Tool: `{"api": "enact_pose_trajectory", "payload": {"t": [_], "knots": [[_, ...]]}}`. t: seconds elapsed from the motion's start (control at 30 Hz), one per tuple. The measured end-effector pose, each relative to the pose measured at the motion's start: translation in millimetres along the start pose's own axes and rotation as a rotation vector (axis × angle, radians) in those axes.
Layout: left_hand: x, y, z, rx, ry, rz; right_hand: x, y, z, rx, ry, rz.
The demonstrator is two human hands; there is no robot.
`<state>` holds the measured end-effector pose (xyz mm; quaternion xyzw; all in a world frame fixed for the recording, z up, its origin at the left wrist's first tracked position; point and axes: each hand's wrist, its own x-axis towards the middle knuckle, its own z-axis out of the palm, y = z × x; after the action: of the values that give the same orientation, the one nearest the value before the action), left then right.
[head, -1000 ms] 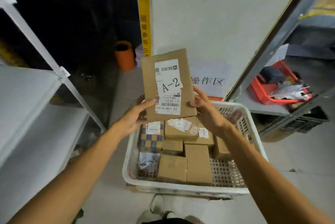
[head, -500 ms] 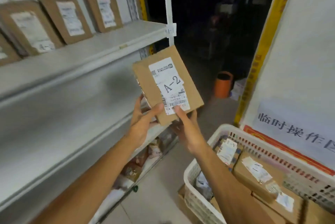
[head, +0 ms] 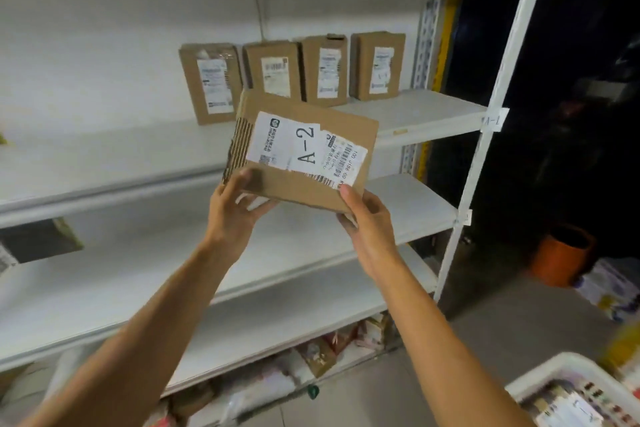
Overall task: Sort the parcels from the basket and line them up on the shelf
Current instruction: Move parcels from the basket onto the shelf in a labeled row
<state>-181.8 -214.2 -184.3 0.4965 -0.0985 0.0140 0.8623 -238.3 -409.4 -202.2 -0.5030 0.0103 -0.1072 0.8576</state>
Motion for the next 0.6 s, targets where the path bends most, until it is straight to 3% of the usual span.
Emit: {"api": "enact_pose_trajectory", "payload": {"t": [0.23,0.43,0.6], "knots": [[16.0,50.9,-35.5,-0.022,0.145,0.182,31.7,37.4,121.3,0.225,-0.077,0.028],[14.7,75.9,-92.9,0.370,0.149,0.301,41.7,68.2,206.7,0.314,-0.221,0.062],[13.9,91.5,-139.6,0.424,0.168,0.324,47.7,92.8,260.3,0.230,-0.291,0.046]]}}
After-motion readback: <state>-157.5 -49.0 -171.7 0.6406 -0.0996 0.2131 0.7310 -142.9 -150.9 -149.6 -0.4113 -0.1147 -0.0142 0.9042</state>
